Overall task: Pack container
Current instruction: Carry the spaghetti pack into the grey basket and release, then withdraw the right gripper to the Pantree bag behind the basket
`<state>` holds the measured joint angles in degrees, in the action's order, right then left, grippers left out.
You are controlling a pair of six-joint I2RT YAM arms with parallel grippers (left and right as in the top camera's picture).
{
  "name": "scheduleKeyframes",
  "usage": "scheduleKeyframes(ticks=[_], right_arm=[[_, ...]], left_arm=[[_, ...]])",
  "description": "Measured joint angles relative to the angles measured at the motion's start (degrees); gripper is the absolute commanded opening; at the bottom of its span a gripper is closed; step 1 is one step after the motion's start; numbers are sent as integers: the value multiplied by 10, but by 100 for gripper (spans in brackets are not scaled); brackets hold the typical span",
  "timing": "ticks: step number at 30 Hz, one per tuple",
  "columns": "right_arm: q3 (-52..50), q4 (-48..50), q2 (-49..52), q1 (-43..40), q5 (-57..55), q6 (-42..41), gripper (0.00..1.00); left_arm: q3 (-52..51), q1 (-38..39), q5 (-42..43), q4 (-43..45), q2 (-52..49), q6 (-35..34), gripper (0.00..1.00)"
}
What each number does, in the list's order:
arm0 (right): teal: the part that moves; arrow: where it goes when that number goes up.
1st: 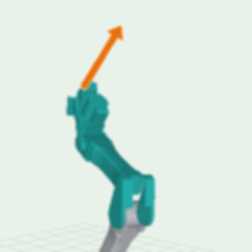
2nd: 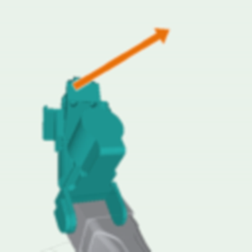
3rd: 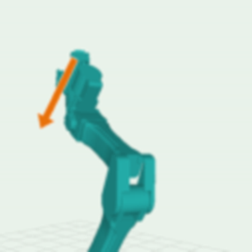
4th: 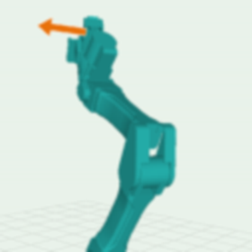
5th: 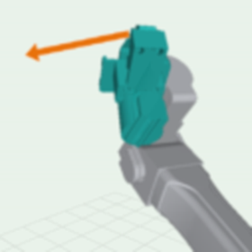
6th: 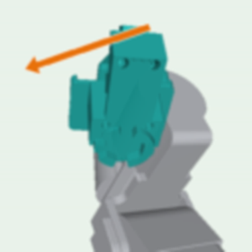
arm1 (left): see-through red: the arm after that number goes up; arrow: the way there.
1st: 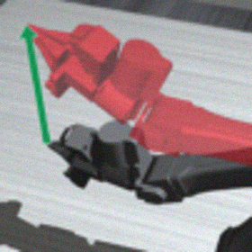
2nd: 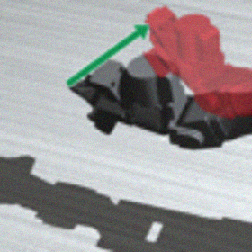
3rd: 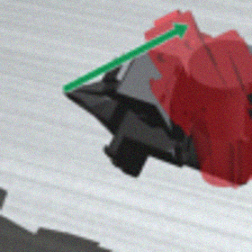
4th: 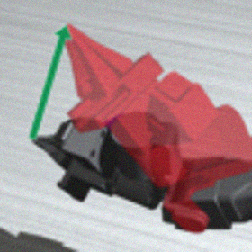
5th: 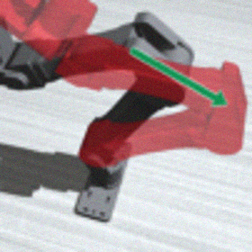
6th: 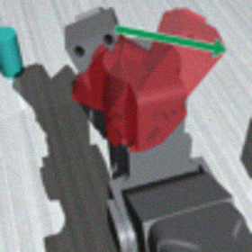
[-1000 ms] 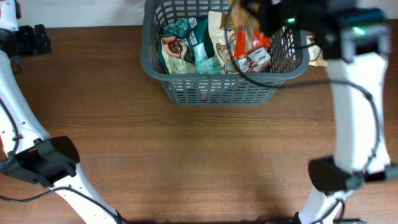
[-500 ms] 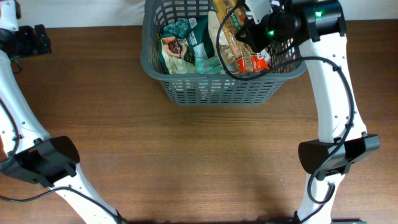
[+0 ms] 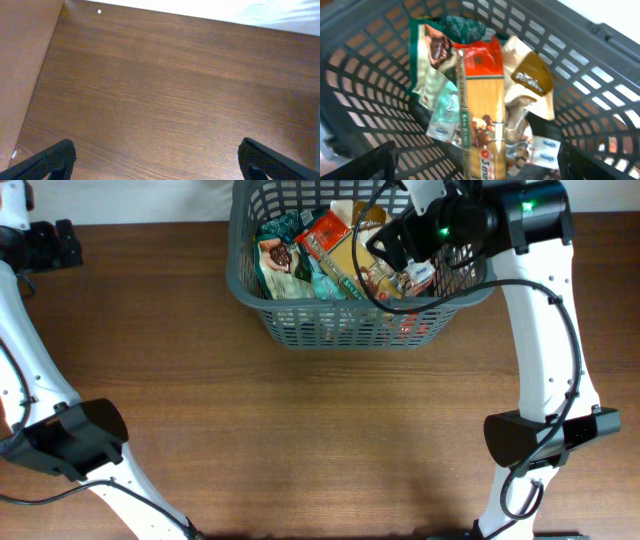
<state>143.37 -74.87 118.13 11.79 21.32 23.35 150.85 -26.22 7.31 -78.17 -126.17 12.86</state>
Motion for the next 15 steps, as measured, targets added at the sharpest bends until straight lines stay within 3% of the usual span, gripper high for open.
scheduleKeyframes(ticks=[7, 11, 15], right_arm=[[1, 16, 0, -4, -146, -54, 99], [16, 23, -1, -26, -205, -120, 99], [37, 17, -16, -99, -233, -219, 99]], left_arm=[[0, 0, 0, 0, 0, 0, 99], [0, 0, 0, 0, 0, 0, 99], [0, 0, 0, 0, 0, 0, 99]])
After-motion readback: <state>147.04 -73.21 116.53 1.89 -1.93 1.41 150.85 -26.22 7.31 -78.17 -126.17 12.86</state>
